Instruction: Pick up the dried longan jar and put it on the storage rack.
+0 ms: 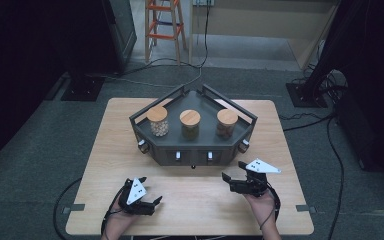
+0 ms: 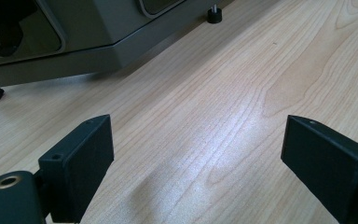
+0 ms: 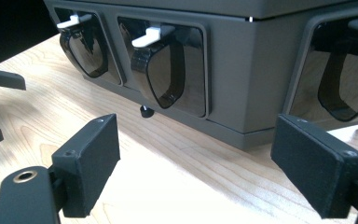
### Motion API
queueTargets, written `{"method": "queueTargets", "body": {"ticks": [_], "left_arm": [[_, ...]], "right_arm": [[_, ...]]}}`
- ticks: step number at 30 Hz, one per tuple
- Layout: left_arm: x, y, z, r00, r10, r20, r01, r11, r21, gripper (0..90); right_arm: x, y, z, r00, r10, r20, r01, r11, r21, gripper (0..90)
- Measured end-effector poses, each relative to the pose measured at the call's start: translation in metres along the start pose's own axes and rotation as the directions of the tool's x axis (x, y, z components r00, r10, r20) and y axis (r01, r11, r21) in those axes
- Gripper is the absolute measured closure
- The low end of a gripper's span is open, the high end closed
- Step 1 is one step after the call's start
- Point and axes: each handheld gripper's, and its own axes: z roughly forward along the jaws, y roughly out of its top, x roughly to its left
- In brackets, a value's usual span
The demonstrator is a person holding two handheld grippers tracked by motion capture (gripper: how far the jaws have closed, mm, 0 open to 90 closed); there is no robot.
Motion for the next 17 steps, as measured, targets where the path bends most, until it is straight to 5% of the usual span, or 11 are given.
{"method": "queueTargets", "body": {"ticks": [17], "left_arm": [[0.0003,-0.0006,-0.0002,1.0,-0.002,0.001,0.002,1.0,-0.004,9.2]], "right_arm": [[0.0008,-0.0087,0.0058,0.9999,0.016,0.007,-0.016,0.999,0.035,15.6]]}}
